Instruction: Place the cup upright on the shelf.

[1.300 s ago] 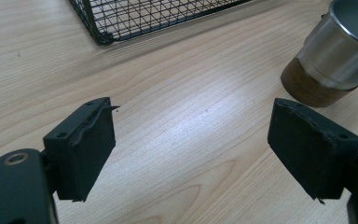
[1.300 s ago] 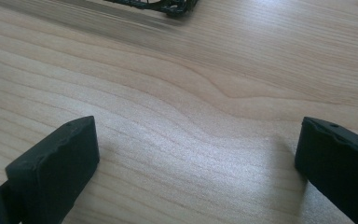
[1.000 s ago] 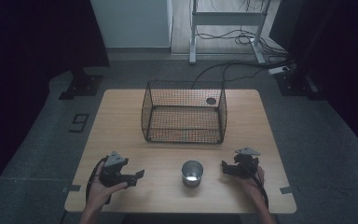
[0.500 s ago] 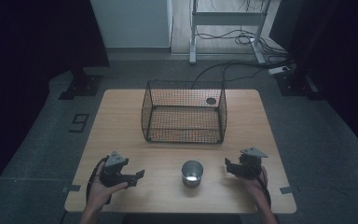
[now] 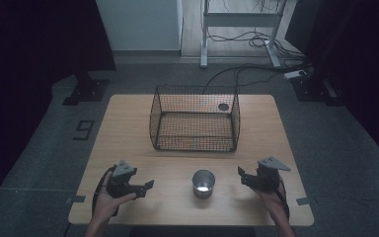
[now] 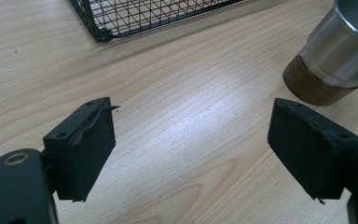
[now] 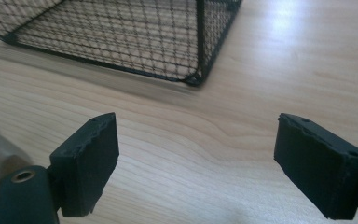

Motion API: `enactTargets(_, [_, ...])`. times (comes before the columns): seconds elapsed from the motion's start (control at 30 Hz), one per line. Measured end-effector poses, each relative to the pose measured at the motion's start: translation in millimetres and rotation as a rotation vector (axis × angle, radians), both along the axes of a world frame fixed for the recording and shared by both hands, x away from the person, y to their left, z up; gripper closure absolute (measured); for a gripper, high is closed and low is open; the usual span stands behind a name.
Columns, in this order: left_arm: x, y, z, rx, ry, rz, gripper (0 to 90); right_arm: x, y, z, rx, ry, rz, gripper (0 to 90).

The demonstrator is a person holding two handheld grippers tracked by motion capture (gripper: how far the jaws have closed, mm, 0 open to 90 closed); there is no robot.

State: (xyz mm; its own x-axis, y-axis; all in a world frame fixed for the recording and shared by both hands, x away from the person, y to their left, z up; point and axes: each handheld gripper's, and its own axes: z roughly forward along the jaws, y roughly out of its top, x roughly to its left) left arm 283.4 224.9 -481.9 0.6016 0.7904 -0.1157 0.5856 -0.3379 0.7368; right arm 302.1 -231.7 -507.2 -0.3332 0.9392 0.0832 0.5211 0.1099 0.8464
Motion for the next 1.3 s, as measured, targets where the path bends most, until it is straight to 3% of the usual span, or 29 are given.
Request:
enactTargets(0.33, [-0.2,1.3,0.6,-0.004,-0.002,0.005,15.3,-15.8,17.6,22.2,0.001,-0.057,0.075,13.7])
enactTargets(0.63, [0.0,-0.5,-0.1,-0.002,0.001,0.000,15.3,-24.6,34.3,32.4,0.005,-0.082,0.136,13.5])
enactTargets(0.93, [-0.6,-0.5,0.8,-0.004,-0.002,-0.001,15.2,-25.6,54.4,37.3,0.023,-0.083,0.200,13.2])
enactTargets(1.13, [-0.7,0.5,1.6,-0.004,-0.004,0.000,15.2,-26.4,69.3,36.6,0.049,-0.059,0.255,12.9])
enactTargets(1.3, [-0.9,-0.3,1.6,-0.004,-0.004,-0.004,15.2,-27.1,76.9,35.1,0.042,-0.053,0.277,12.7])
